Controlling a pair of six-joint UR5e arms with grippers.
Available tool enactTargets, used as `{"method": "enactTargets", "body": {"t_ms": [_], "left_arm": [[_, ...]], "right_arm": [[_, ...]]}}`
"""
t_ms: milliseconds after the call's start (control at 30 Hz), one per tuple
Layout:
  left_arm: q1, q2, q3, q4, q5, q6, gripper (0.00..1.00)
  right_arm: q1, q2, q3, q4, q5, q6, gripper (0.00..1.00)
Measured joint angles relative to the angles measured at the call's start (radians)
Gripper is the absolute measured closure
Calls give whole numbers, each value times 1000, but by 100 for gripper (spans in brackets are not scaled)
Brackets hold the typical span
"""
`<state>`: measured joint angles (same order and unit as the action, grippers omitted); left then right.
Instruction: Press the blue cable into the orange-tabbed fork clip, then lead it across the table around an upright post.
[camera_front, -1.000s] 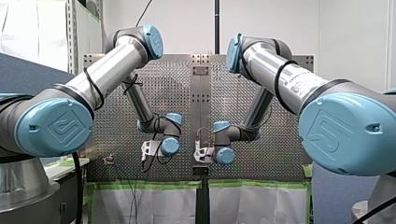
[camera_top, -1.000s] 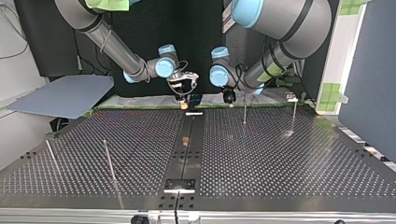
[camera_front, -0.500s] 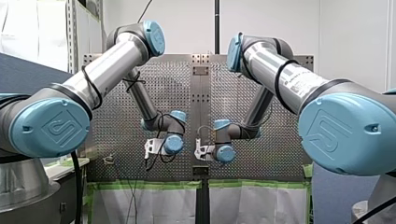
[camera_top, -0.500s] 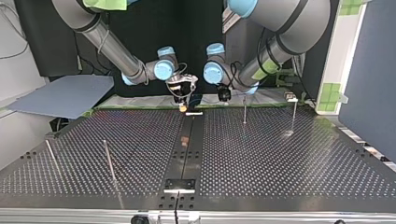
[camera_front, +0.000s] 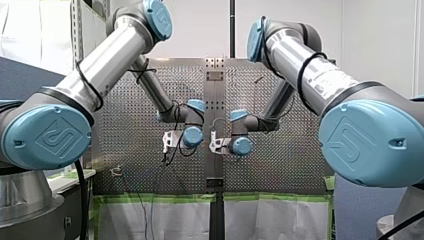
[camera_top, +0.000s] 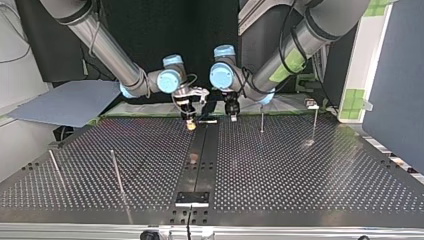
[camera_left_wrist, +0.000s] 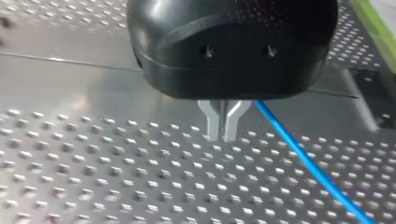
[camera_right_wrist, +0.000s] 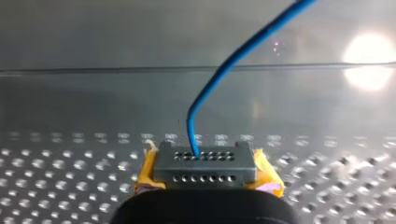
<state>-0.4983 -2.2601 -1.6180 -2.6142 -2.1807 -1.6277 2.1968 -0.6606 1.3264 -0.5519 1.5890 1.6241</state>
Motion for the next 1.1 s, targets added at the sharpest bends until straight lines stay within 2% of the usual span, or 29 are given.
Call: {"method": "enactTargets", "body": {"t_ms": [233, 333, 500, 767, 967, 1100], "left_arm": [[-3, 75, 0, -14, 0, -9, 100], [-3, 88, 1, -14, 2, -9, 100], [-3, 93, 1, -13, 6, -3, 100], [-3, 93, 14, -13, 20, 35, 100], [-3, 93, 42, -14, 25, 38, 100], [-4, 93, 49, -12, 43, 30, 100]], "right_arm": [[-9, -53, 0, 26, 1, 4, 100], [-12, -74, 0, 38, 3, 5, 100], [-17, -102, 0, 51, 5, 5, 100], [-28, -170, 0, 72, 7, 8, 100], [-38, -207, 0, 76, 8, 10, 100], [-46, -224, 0, 77, 8, 11, 100]]}}
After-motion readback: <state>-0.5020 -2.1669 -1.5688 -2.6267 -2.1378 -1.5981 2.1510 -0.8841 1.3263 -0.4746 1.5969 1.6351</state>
